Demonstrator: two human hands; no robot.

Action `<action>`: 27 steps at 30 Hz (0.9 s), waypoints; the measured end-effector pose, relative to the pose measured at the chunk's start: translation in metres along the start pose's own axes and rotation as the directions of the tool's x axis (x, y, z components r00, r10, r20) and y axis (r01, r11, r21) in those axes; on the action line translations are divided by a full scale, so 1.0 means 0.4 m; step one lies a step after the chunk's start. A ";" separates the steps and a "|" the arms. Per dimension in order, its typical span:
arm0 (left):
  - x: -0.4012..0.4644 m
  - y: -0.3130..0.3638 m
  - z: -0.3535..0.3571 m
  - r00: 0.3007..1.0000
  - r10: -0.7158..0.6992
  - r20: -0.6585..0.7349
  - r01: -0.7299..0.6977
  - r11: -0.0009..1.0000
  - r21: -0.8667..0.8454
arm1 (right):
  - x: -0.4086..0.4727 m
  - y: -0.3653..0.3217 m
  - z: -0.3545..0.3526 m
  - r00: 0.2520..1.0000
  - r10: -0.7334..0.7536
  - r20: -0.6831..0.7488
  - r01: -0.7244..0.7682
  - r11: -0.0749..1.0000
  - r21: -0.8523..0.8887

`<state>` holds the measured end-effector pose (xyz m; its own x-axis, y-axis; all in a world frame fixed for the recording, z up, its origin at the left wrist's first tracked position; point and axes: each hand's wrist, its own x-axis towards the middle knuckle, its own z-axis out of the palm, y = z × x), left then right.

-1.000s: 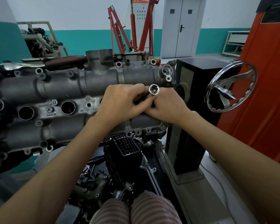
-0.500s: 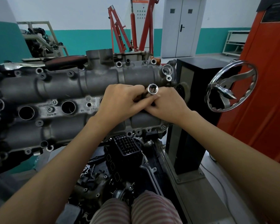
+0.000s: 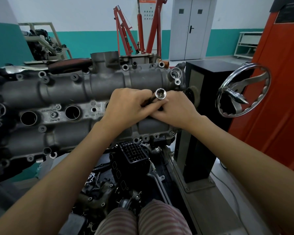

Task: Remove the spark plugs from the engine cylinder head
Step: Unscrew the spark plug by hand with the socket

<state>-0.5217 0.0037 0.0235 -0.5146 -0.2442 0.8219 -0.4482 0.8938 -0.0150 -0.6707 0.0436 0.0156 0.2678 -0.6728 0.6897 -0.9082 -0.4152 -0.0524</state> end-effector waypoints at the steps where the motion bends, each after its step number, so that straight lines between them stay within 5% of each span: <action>1: 0.000 -0.001 0.000 1.000 -0.002 0.007 0.002 1.000 -0.005 | 0.000 0.001 0.001 1.000 0.007 -0.005 -0.007 1.000 0.001; 27: 0.001 0.001 -0.003 1.000 -0.018 0.000 0.018 0.999 -0.044 | 0.003 -0.003 -0.003 1.000 -0.004 0.021 0.005 1.000 -0.030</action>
<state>-0.5213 0.0046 0.0245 -0.5062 -0.2602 0.8222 -0.4247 0.9050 0.0250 -0.6698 0.0438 0.0172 0.2785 -0.6836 0.6746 -0.9161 -0.4001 -0.0273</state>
